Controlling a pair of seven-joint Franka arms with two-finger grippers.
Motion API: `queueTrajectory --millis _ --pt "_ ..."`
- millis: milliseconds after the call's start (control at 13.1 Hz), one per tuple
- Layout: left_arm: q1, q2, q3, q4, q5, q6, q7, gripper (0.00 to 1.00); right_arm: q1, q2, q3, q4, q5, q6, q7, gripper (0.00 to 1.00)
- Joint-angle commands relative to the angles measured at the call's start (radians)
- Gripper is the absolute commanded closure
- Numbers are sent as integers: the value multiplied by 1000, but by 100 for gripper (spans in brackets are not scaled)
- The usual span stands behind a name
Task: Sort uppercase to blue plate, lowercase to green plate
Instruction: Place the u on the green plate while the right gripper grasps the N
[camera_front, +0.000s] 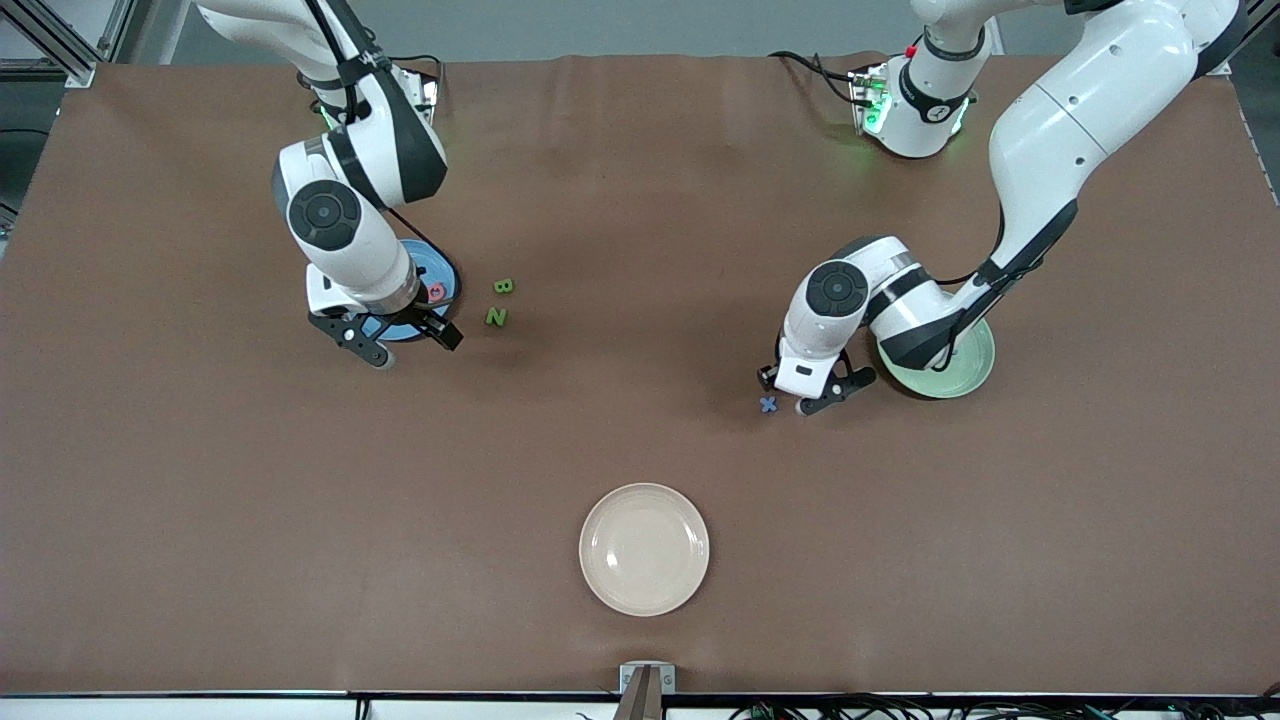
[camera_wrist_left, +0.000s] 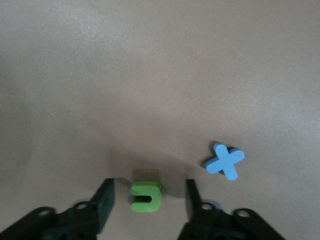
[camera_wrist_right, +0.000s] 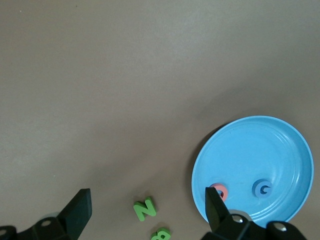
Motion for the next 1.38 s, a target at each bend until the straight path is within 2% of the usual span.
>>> queueTrajectory --millis 0,153,229,458,688,764,993,1146,1299 --pt "-3 -5 5 -9 -9 4 -6 47 -6 -17 13 -10 18 -2 -29 0" --pt "-4 -5 5 -13 -9 4 -6 56 0 -20 20 -8 18 -5 -28 0" --pt "-4 -5 5 -13 -9 2 -5 67 6 -24 20 -7 18 -22 -23 0" --pt "2 -12 4 -13 -9 2 4 87 14 -29 21 10 16 -34 -22 0" --pt "25 -46 -8 -14 -12 -10 23 92 23 -8 20 59 15 -30 -14 0" --pt "58 -51 -37 -14 -14 -19 35 92 40 -12 21 59 15 -36 -12 0" --pt "247 -49 -206 -42 -15 -118 186 93 107 -15 21 36 16 -34 5 0" --pt "407 -49 -328 -94 -17 -221 356 93 129 -15 21 -30 16 71 5 0" --pt "558 -49 -416 -173 -15 -258 484 93 136 -8 23 -59 18 143 5 0"
